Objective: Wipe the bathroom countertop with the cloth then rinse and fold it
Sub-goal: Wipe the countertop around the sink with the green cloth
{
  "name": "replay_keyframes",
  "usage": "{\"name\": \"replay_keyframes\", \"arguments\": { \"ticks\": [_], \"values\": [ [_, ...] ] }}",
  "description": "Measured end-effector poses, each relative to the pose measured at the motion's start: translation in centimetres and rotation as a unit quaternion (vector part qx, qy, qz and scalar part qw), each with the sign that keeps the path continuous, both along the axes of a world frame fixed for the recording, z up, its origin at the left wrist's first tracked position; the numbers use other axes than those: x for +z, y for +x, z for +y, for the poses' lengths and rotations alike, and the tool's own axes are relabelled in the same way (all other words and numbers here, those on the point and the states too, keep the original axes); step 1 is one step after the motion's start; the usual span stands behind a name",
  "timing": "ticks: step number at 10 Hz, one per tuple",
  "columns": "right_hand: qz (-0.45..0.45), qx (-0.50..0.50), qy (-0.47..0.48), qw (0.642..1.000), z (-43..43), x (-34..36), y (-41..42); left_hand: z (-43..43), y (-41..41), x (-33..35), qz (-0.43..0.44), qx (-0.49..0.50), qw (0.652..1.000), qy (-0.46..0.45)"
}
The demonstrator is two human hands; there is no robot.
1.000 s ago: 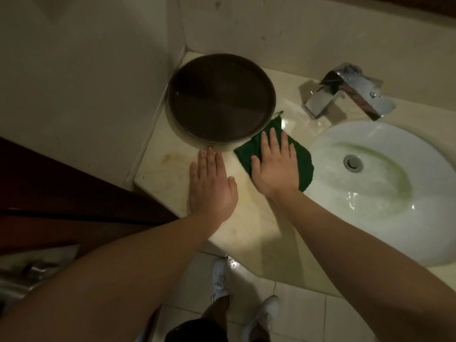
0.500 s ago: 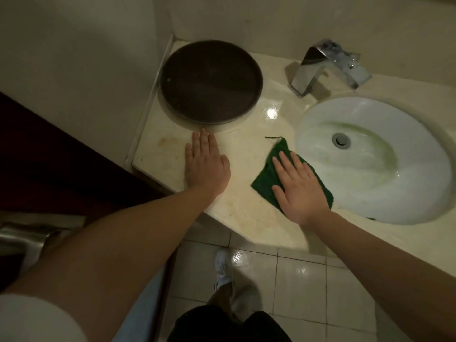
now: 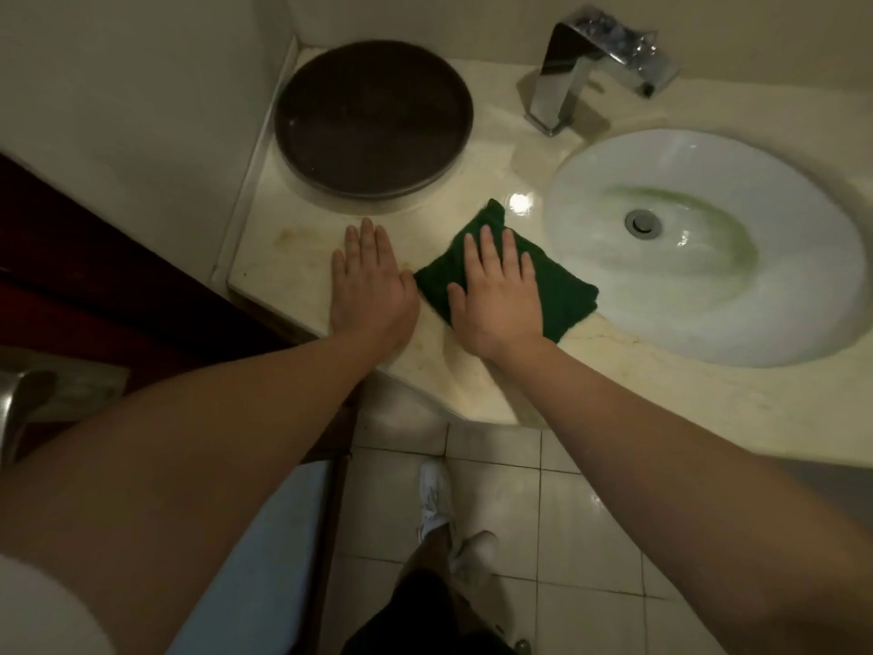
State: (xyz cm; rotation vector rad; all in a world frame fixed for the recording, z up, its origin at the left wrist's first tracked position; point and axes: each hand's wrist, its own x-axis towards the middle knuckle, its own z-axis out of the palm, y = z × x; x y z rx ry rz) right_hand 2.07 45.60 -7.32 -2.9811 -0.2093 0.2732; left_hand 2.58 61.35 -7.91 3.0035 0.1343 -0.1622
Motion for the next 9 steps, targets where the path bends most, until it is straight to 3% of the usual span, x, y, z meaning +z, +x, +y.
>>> {"name": "replay_keyframes", "arguments": {
  "ticks": [4, 5, 6, 7, 8, 9],
  "values": [
    [0.029, 0.227, -0.029, 0.973, -4.5, 0.6, -8.6, 0.0, -0.1, 0.4, 0.005, -0.006, 1.0, -0.003],
    [0.036, 0.175, -0.057, 0.982, -10.3, 1.0, -9.6, 0.0, -0.2, 0.6, 0.009, -0.006, 1.0, 0.003],
    [0.031, 0.02, -0.063, 0.997, -13.6, 1.0, -9.6, -0.1, -0.4, 0.6, 0.014, -0.001, 1.0, 0.005],
    [0.009, -0.128, -0.063, 0.99, -10.3, 0.5, -10.0, -0.5, -1.1, 1.2, 0.007, 0.001, 1.0, -0.015],
    [0.01, -0.17, -0.042, 0.985, -3.3, 0.6, -9.4, -2.5, -2.4, 1.2, -0.004, -0.036, 0.999, -0.031],
    [0.005, -0.123, -0.008, 0.992, 0.8, 0.6, -9.2, -4.9, -3.2, 0.3, 0.02, -0.032, 0.998, -0.054]
  ]
}}
